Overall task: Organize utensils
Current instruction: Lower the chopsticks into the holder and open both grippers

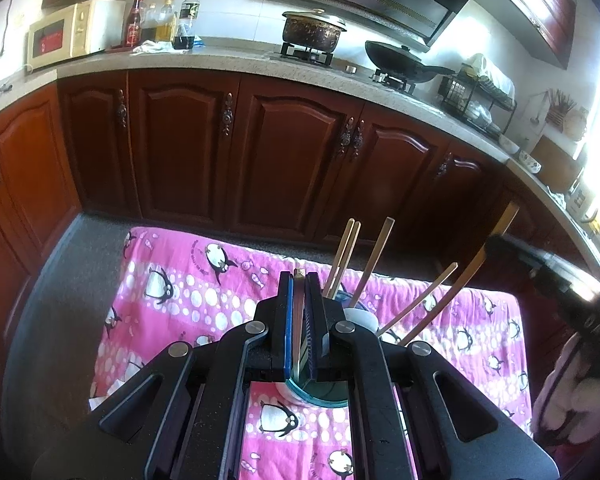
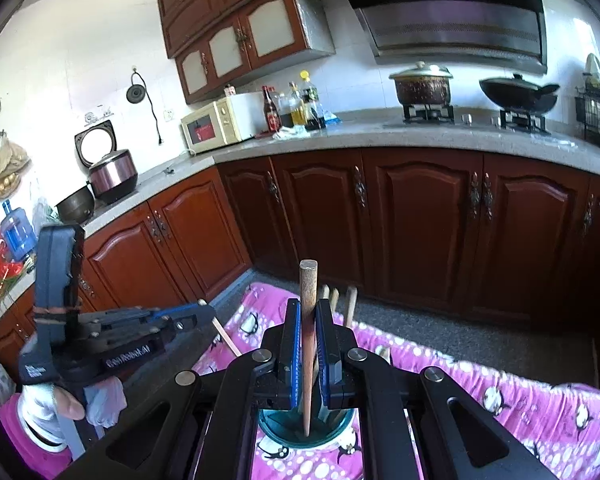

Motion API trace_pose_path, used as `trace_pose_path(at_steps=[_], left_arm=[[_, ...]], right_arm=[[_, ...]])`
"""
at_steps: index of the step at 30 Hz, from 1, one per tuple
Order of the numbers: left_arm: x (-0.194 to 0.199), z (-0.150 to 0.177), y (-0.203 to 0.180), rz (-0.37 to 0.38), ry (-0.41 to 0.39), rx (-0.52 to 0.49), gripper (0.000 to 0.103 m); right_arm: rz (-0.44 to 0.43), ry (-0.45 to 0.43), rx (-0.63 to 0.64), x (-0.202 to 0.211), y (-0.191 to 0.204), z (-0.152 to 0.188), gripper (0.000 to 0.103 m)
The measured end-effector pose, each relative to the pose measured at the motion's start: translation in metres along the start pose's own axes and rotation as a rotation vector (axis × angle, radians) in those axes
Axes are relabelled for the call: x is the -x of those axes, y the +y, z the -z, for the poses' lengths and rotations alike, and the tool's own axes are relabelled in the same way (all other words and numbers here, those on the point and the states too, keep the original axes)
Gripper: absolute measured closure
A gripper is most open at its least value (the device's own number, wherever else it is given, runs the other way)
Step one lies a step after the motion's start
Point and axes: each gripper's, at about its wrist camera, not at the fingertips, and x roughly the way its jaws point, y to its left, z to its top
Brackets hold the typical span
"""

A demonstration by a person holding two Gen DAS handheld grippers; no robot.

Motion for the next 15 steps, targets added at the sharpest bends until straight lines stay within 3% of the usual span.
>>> trace_pose_path(at_steps=[9,15], left_arm=[[-0.009,0.004,0.007,-0.017,0.020,0.021,0.099],[-0.015,0.007,0.007,-0.018,0.038,0.028,0.099]], right_arm=[[0.028,0.094,-0.091,-0.036,-0.024,0.037,0.096],[0.024,0.127,-0.131,-0.048,-0.034,0.044,0.097]])
